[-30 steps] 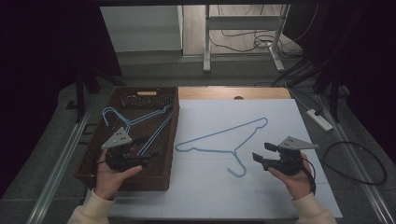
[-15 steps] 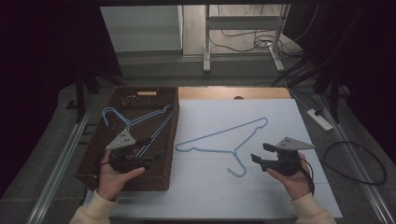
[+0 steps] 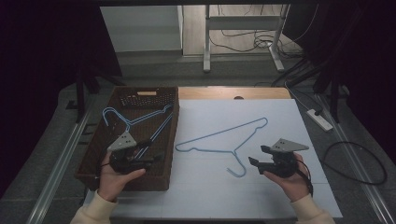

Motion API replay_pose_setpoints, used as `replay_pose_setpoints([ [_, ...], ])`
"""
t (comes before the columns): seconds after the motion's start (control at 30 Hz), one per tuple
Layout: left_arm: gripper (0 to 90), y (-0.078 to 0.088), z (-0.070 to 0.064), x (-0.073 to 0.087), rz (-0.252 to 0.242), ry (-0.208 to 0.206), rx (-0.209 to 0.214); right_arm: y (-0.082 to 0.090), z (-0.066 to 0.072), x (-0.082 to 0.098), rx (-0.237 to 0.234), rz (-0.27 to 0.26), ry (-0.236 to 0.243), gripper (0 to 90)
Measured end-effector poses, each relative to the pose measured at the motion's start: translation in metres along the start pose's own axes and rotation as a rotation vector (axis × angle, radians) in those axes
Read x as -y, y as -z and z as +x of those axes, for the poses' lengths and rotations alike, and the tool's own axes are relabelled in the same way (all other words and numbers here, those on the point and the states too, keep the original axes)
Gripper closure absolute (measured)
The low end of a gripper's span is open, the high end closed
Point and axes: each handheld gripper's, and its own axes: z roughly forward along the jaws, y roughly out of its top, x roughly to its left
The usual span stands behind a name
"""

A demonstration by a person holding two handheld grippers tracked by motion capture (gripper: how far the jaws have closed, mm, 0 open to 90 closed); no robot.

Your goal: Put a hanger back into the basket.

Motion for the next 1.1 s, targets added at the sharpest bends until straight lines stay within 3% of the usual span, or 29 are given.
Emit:
replay_pose_setpoints([
  [0.23, 30.1, 0.0, -0.002, 0.0, 0.0, -0.003, 0.004, -0.002, 0.008, -0.005, 0.006, 0.061, 0.028, 32.1],
  [0.5, 30.3, -0.002, -0.004, 0.002, 0.007, -0.004, 0.01, -0.009, 0.015, -0.013, -0.021, 0.087, 0.038, 31.7],
  [0.87, 30.3, -0.008, -0.009, 0.002, 0.024, -0.011, 0.022, -0.023, 0.013, -0.02, -0.032, 0.153, 0.044, 31.6],
  [1.1, 30.4, -0.009, -0.009, 0.003, 0.027, -0.012, 0.025, -0.036, 0.014, -0.023, -0.022, 0.229, 0.01, 32.3],
])
